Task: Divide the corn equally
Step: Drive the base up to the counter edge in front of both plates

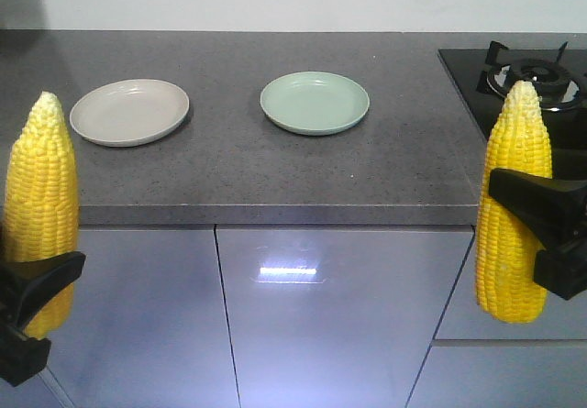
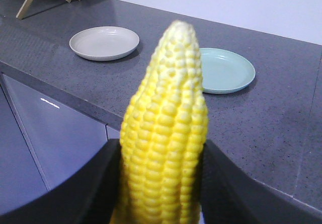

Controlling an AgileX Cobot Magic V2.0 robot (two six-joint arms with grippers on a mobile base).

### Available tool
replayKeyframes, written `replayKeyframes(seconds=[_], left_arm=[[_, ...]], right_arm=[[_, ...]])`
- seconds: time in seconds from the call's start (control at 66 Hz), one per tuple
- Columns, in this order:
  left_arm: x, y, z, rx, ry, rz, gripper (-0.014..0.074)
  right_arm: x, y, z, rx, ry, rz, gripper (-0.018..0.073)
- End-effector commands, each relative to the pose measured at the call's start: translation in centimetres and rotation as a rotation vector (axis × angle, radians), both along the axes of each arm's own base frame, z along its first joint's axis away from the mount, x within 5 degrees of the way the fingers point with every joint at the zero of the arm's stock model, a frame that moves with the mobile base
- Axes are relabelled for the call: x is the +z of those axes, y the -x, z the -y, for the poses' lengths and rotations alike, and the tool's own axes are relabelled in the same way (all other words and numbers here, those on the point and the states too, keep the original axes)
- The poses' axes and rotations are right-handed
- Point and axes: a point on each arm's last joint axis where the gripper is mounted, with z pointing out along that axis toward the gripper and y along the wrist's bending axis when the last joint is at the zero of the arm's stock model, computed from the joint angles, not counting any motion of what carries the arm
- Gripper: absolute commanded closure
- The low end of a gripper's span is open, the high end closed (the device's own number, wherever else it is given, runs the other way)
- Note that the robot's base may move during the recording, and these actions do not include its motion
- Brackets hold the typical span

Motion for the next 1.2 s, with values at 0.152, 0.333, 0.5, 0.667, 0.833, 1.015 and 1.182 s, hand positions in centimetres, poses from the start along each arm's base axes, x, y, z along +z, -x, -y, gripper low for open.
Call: replayKeyframes(seconds=[0.152,0.333,0.5,0.667,0.833,1.015,1.182], left_arm=[[1.42,-0.09,0.24,-0.016,0.05,0.077,0.037],[1.42,-0.09,0.24,-0.016,0.05,0.077,0.037],[1.42,-0.09,0.24,-0.016,0.05,0.077,0.037],[1.42,-0.09,0.24,-0.016,0.05,0.077,0.037],[1.42,-0.09,0.24,-0.016,0.05,0.077,0.037],[1.42,-0.09,0.24,-0.016,0.05,0.077,0.037],[1.42,-0.09,0.24,-0.016,0.05,0.077,0.037]], right_arm=[[1.27,-0.08,0.2,-0.034,-0.04,0.058,0.0365],[1.27,-0.08,0.2,-0.034,-0.04,0.058,0.0365],[1.27,-0.08,0.2,-0.034,-0.04,0.058,0.0365],[1.27,-0.08,0.2,-0.034,-0.04,0.058,0.0365],[1.27,-0.08,0.2,-0.034,-0.04,0.058,0.0365],[1.27,-0.08,0.2,-0.034,-0.04,0.058,0.0365],[1.27,-0.08,0.2,-0.034,-0.04,0.058,0.0365]])
